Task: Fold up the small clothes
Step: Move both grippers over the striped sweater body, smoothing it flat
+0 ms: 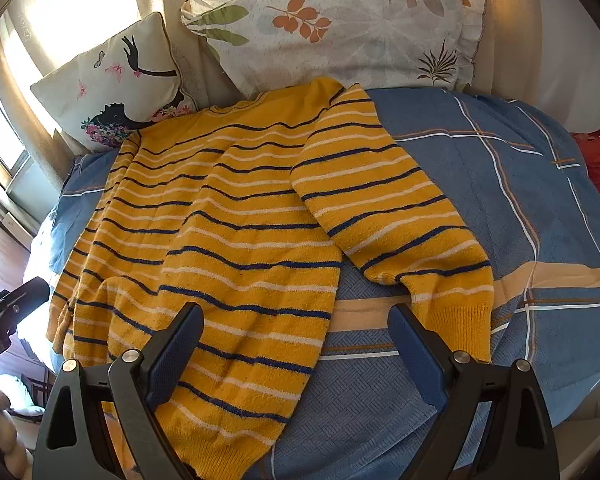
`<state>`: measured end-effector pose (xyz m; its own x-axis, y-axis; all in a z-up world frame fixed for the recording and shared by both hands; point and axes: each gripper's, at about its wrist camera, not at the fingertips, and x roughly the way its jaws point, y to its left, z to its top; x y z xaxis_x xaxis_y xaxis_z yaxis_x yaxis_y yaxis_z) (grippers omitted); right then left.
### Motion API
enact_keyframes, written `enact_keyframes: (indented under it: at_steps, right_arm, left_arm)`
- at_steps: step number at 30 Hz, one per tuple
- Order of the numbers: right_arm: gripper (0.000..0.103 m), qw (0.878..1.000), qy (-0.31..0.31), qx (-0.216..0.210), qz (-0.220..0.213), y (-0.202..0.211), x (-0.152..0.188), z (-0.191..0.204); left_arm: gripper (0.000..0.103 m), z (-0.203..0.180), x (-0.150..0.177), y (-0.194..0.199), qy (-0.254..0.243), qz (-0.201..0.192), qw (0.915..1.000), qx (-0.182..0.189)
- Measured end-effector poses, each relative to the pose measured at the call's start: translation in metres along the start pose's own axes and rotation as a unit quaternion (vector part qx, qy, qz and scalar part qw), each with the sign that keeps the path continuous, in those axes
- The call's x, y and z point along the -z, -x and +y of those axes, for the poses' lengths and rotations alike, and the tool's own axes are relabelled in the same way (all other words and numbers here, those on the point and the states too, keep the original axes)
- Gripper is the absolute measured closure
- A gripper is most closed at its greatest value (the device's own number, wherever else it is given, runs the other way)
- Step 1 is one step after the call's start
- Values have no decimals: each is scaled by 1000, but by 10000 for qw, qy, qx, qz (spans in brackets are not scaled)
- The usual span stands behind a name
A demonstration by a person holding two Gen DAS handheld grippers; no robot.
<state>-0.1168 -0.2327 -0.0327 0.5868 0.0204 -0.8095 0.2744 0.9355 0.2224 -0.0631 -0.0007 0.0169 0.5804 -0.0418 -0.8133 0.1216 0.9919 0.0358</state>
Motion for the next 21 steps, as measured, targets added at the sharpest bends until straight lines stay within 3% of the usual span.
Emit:
enact_keyframes:
  at_steps: [8,21]
  right_arm:
    - [7,9998,-44,180,-28,-7,-10,16]
    - [7,9987,70,379,331,-50,-26,83]
  left_arm:
    - [0,7,-18,-11,-201,-23,9997,161]
    - [0,67,-51,-50,-226,228,9991,266]
